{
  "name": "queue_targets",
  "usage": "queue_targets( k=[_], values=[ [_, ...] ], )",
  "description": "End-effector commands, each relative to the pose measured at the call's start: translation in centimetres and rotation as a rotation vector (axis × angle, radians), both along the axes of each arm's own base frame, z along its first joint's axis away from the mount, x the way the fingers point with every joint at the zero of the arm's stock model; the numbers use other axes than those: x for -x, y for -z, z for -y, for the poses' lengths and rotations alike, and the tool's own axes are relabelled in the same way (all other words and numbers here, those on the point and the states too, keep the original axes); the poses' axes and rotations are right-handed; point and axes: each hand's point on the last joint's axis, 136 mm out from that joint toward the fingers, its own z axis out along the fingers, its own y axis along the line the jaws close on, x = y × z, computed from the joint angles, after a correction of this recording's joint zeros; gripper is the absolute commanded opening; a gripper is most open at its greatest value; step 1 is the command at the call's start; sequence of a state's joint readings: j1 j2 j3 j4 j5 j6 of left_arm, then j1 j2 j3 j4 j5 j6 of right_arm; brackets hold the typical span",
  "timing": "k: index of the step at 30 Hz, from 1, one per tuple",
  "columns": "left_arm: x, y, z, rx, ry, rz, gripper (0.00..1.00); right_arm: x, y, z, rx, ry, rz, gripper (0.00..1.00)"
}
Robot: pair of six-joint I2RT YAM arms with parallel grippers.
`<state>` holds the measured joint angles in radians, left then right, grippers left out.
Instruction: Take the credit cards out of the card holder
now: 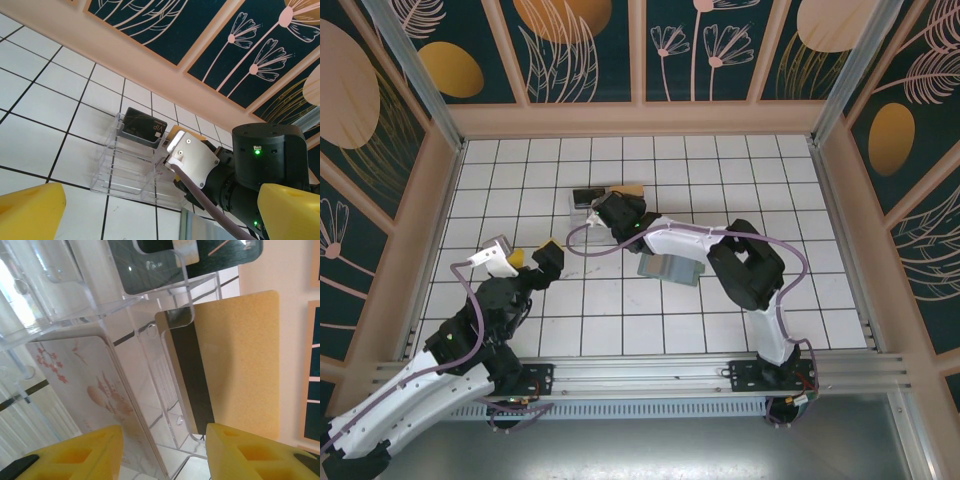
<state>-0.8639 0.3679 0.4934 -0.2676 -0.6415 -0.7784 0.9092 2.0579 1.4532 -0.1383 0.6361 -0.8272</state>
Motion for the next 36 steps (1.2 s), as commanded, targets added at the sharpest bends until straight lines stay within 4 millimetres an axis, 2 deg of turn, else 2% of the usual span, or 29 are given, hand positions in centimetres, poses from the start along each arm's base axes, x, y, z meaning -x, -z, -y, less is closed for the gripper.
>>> queue_targets(
  k=[1,6,11,16,19,22,27,31,34,36],
  values=[
    [0.0,0.7,-0.6,-0.022,-0.025,-0.009,0.99,-0.9,-1.2,-0.2,-0.037,0.035,0.037,0.48],
    [0.0,0.8,-0.5,-0.024,-0.025,-0.011,0.99,-0.6,-1.7,-0.1,-0.056,0.041,0.033,0.47],
    [-0.1,0.8,-0.4,-0.026,-0.020,-0.011,0.99,0.5,-4.0,0.5,-0.130,0.072,0.034,0.47],
    [-0.4,1.1,0.1,-0.042,-0.013,-0.027,0.99,2.1,-6.7,2.7,-0.260,0.161,0.032,0.51],
    [-0.6,1.2,0.4,-0.052,-0.007,-0.035,0.99,3.3,-8.6,4.5,-0.394,0.235,0.038,0.61],
    [-0.8,1.3,0.9,-0.063,0.002,-0.043,0.99,3.7,-10.2,7.0,-0.559,0.354,0.026,0.76],
    [-1.3,1.4,2.2,-0.101,0.042,-0.067,0.99,3.9,-12.2,12.0,-0.814,0.534,0.031,0.84],
    [-1.7,2.4,3.5,-0.096,0.069,-0.111,0.99,4.3,-13.1,16.1,-1.024,0.654,0.041,0.99],
    [-2.0,2.8,5.6,-0.091,0.142,-0.137,0.99,5.0,-13.2,20.0,-1.197,0.784,0.064,0.99],
    [-2.2,3.2,7.3,-0.079,0.201,-0.156,0.99,5.6,-12.6,21.5,-1.270,0.822,0.029,0.99]
  ],
)
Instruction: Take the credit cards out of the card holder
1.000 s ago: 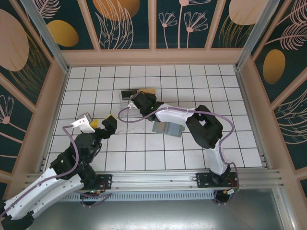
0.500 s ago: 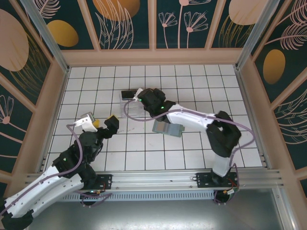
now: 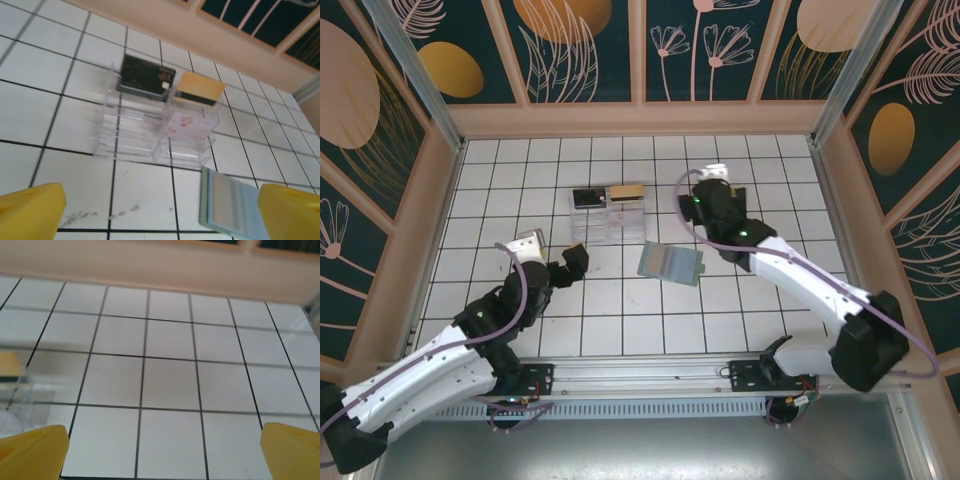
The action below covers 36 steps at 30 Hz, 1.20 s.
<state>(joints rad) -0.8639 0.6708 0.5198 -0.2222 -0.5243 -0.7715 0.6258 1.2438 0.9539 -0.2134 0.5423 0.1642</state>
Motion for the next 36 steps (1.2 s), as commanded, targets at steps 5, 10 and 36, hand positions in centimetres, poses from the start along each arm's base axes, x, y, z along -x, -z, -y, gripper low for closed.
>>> queue_targets(
  k=[5,10,36],
  values=[
    [-1.0,-0.4,7.2,0.143,0.210,-0.069,0.94,3.4,2.3,0.3,-0.360,-0.032,-0.071,0.86],
    [-2.2,1.9,11.0,0.156,0.277,-0.160,0.72,5.9,6.3,0.2,-0.431,-0.050,-0.165,0.53],
    [-4.5,11.5,18.7,0.103,0.400,-0.405,0.56,9.2,20.9,-1.5,-0.454,-0.047,-0.612,0.46]
  ],
)
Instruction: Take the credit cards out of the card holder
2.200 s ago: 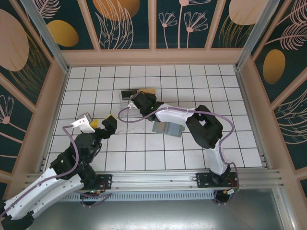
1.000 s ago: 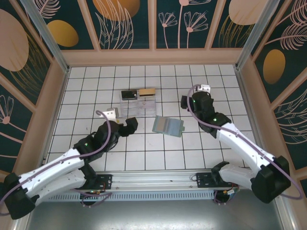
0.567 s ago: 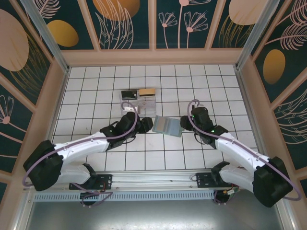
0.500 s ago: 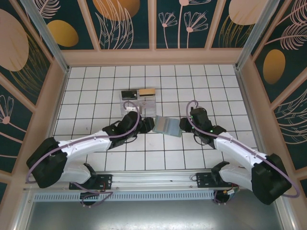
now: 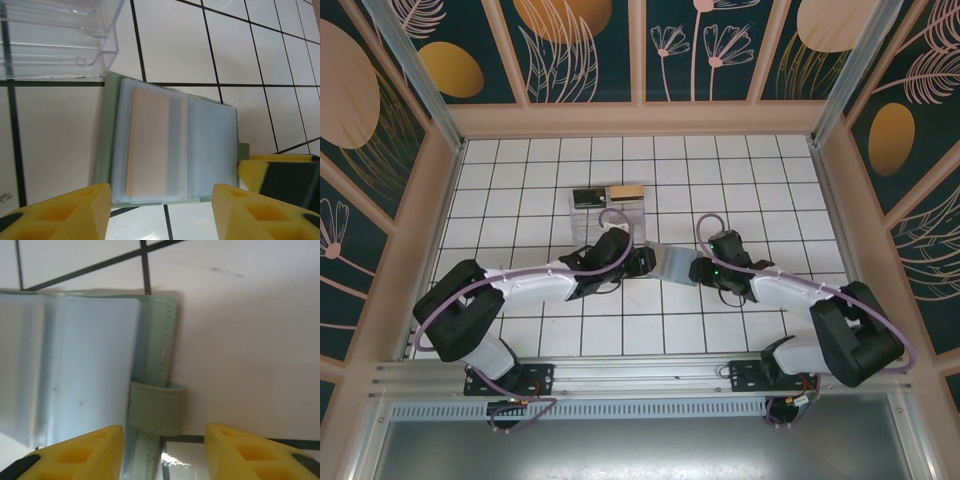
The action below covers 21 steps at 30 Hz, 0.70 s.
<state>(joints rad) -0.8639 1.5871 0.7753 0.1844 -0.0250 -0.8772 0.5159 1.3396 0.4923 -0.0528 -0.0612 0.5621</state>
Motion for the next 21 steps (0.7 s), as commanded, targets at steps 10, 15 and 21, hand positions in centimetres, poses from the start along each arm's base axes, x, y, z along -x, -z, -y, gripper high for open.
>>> queue_targets(
  k=[10,15,21],
  values=[
    [-1.0,2.0,2.5,-0.005,0.050,-0.037,0.48,-1.0,1.2,-0.3,0.015,-0.018,-0.006,0.41],
    [-1.4,3.2,2.2,-0.056,0.040,-0.047,0.50,-1.0,1.1,-0.4,0.012,-0.021,0.000,0.38],
    [-1.6,4.2,2.9,-0.068,0.058,-0.067,0.50,-0.9,1.3,-0.6,0.001,-0.027,-0.007,0.38]
  ],
)
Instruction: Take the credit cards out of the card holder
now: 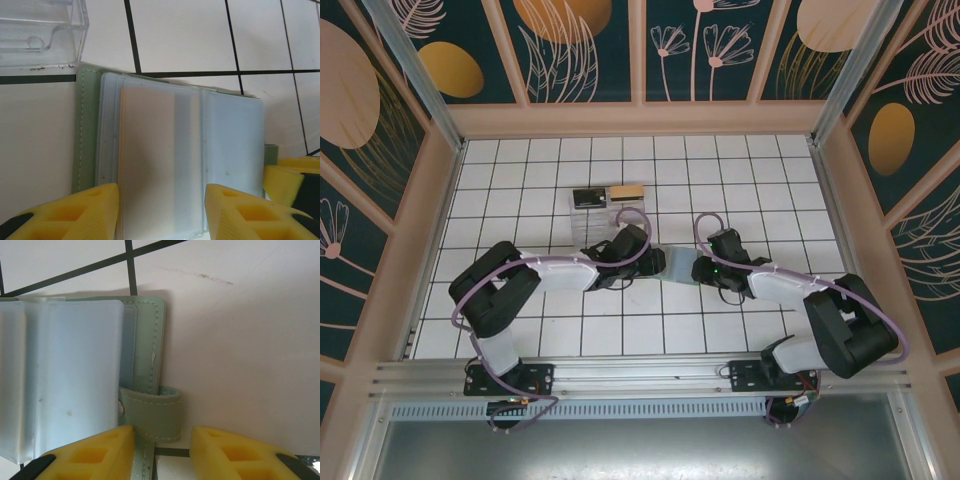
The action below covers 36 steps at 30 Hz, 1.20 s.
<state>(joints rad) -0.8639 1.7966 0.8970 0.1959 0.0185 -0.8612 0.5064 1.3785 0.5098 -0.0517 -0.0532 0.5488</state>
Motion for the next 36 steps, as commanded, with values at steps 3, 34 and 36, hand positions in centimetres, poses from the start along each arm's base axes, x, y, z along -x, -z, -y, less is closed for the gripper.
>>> queue_targets(
  k=[3,34,36],
  values=[
    [-0.3,0.6,0.5,-0.018,0.024,-0.012,0.50,-0.3,0.9,-0.9,-0.024,-0.030,-0.002,0.38],
    [1.4,0.0,4.0,0.100,0.147,-0.059,0.60,0.0,1.4,-1.0,-0.035,-0.029,-0.021,0.38],
    [1.4,-0.4,4.2,0.116,0.152,-0.055,0.60,0.0,1.4,-1.0,-0.034,-0.029,-0.023,0.38]
  ],
)
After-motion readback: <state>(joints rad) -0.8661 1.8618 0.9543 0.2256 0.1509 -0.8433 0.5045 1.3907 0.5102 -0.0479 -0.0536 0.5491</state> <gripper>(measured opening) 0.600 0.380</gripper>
